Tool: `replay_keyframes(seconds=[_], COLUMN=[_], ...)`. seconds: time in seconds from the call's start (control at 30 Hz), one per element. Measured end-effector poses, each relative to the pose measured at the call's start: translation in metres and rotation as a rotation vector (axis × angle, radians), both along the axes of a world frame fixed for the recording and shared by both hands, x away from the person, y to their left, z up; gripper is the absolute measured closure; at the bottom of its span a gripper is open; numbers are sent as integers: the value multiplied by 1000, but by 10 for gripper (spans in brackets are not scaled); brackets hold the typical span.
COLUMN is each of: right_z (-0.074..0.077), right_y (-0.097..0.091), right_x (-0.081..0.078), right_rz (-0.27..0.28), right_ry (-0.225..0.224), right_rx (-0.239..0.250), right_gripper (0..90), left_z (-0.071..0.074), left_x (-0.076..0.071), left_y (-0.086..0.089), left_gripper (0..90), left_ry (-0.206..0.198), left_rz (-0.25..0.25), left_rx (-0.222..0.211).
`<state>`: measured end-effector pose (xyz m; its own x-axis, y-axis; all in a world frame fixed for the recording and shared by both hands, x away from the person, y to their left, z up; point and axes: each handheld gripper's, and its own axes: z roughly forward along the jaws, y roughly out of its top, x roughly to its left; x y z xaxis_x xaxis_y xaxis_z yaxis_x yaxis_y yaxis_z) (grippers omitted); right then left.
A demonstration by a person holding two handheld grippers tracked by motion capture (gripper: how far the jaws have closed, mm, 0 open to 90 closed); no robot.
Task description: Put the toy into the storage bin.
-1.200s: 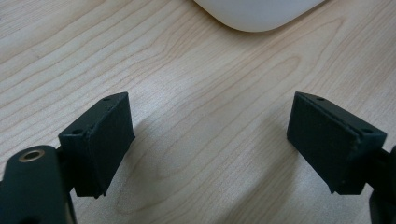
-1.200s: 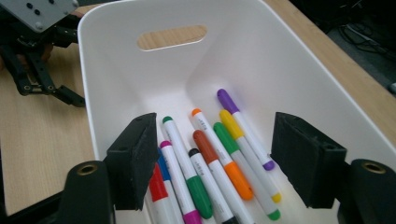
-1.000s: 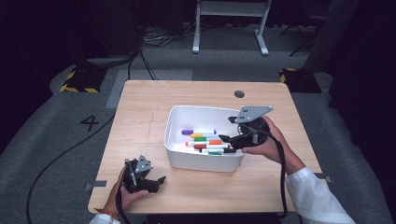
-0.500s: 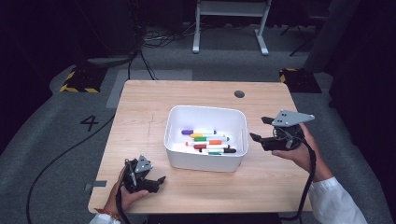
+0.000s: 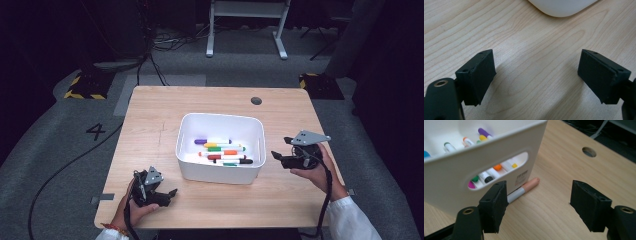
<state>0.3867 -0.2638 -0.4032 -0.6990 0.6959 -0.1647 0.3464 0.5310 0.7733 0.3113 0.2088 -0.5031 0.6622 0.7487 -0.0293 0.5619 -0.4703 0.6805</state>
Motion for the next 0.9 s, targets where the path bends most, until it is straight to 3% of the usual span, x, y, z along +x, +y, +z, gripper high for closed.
replay_keyframes(seconds=[0.4,0.7,0.9], right_z=[-57,-71,-81], right_y=[20,20,22], right_x=[10,20,24], right_rz=[2,-56,-101], right_ry=[120,164,178], right_rx=[48,134,143], right_gripper=[301,302,302], left_z=[0,0,0], left_x=[0,0,0], left_y=[0,0,0], left_gripper=[147,147,146], left_ry=[-1,0,0], left_rz=[-2,-1,0], left_rx=[2,1,-1])
